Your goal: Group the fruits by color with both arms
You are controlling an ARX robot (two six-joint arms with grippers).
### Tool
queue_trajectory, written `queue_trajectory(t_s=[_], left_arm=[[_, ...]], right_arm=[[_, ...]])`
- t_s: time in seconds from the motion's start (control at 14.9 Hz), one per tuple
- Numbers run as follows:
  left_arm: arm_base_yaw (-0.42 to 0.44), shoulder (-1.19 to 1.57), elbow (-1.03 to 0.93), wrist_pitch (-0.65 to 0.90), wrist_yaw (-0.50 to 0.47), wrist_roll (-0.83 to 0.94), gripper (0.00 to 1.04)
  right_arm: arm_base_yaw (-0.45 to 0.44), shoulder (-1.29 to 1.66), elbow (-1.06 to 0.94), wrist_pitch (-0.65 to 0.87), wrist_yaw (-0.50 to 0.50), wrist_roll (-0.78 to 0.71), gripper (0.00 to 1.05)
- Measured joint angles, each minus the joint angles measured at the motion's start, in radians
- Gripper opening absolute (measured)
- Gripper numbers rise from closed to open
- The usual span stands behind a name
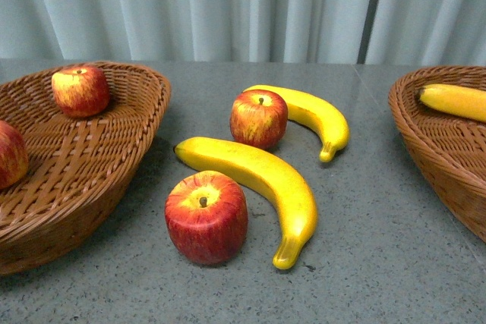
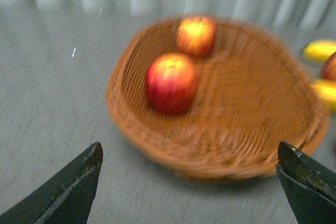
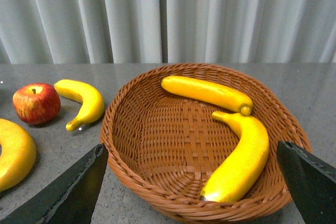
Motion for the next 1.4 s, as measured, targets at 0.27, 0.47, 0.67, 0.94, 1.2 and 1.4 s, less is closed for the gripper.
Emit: queue_trajectory(t_s=[0.27, 0.47, 0.67, 0.94, 1.2, 1.4], left_arm=[[-0.187, 0.562, 0.25, 0.344, -0.208, 0.059, 0.98], [-0.298, 1.038, 0.536, 0.427, 0.061, 0.185, 0.98], [-0.435, 1.339, 0.696, 0.365, 0.196, 0.231, 0.98], [-0.502, 1.488, 0.682, 0.344, 0.11, 0.221, 0.98], [-0.491, 1.514, 0.668, 0.356, 0.115, 0.216, 0.98], [-0.491, 1.519, 0.661, 0.366, 0.129, 0.213, 0.89]], right_arm=[[0.0, 0.0, 0.0, 0.0, 0.001, -0.001, 0.98], [0.0, 0.0, 0.0, 0.0, 0.001, -0.001, 0.98], [0.0, 0.0, 0.0, 0.0, 0.001, -0.001, 0.98], [0.0, 0.0, 0.0, 0.001, 0.001, -0.001, 0.98], [0.0, 0.0, 0.0, 0.0, 0.001, -0.001, 0.98], [0.0, 0.0, 0.0, 0.001, 0.001, -0.001, 0.98]])
